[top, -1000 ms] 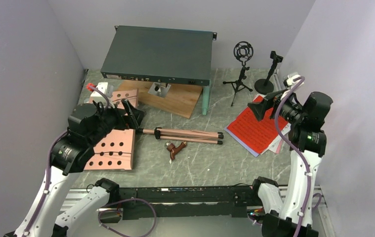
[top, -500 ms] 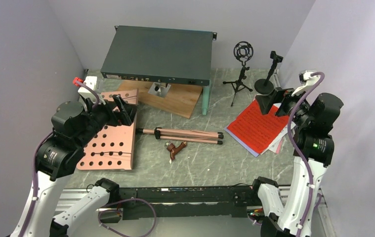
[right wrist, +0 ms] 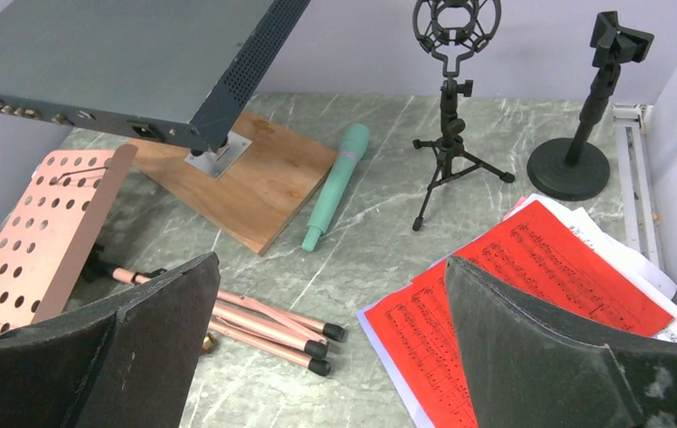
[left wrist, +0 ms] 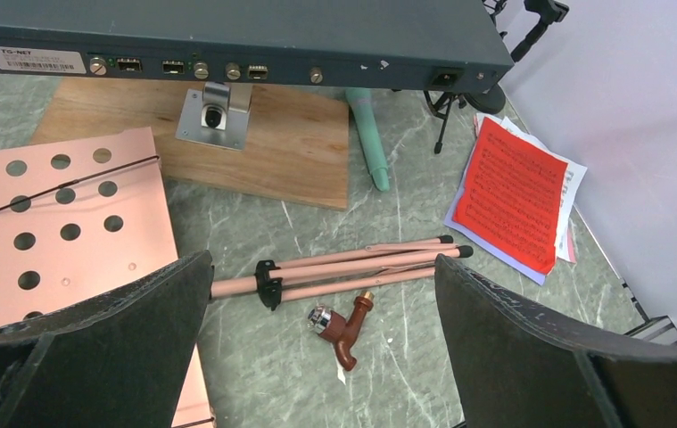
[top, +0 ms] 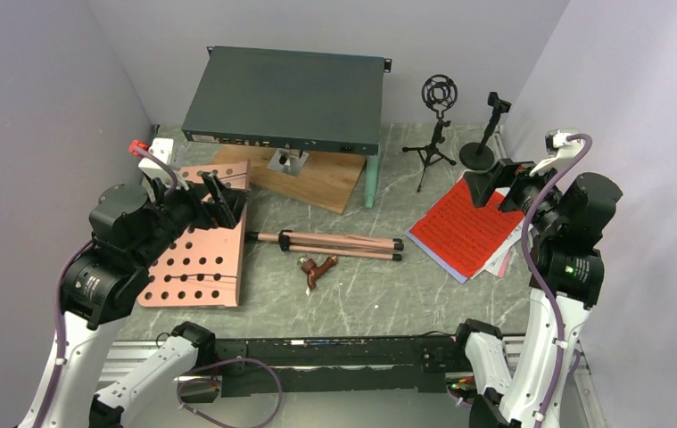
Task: Pack up the instrument practice props
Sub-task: Reset both arms
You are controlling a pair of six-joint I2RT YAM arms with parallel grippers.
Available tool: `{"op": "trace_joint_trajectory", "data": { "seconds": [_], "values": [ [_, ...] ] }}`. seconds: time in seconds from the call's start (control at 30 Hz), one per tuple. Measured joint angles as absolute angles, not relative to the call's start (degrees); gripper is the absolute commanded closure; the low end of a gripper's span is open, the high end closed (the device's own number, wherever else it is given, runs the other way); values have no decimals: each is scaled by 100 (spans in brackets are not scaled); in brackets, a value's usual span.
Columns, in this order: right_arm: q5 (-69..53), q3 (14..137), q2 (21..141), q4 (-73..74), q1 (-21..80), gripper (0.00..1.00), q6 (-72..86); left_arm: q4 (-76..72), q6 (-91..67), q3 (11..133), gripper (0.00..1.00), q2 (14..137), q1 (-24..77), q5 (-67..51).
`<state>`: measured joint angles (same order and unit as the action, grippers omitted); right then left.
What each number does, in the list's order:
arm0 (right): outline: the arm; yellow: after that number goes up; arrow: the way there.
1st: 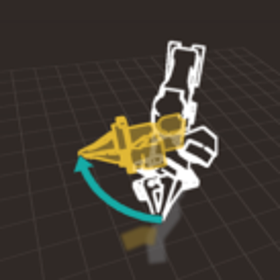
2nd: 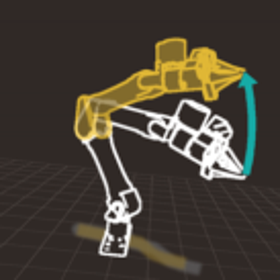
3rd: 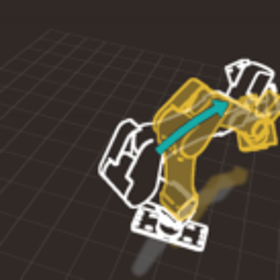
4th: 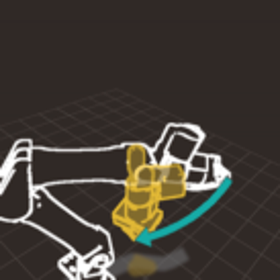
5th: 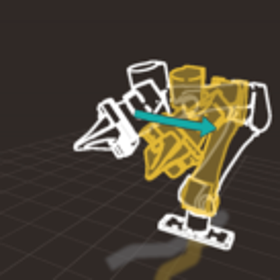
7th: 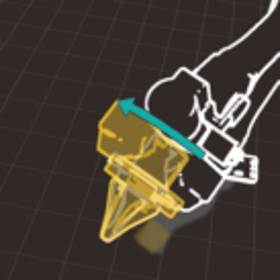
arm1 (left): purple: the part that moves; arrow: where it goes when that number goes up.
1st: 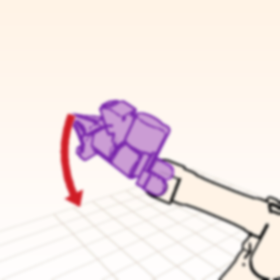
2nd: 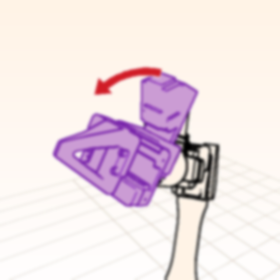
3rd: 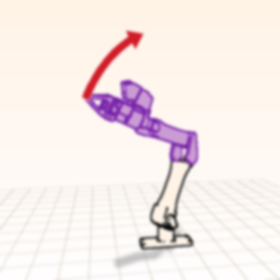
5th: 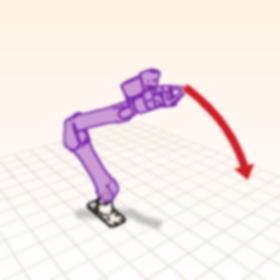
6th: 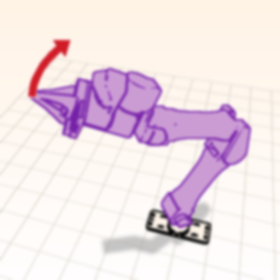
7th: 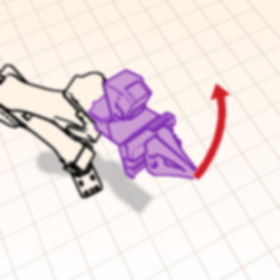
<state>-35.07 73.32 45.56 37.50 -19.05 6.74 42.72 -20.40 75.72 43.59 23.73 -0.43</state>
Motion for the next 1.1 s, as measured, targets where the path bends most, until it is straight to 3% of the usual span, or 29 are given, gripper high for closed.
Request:
{"op": "trace_joint_trajectory", "data": {
  "seconds": [1.1],
  "values": [
    [-3304, 7332, 4525, 3747, -1905, 0, 913, 4274, -2043, 7518, 0, 4270, 2373, -80]
  ]
}}
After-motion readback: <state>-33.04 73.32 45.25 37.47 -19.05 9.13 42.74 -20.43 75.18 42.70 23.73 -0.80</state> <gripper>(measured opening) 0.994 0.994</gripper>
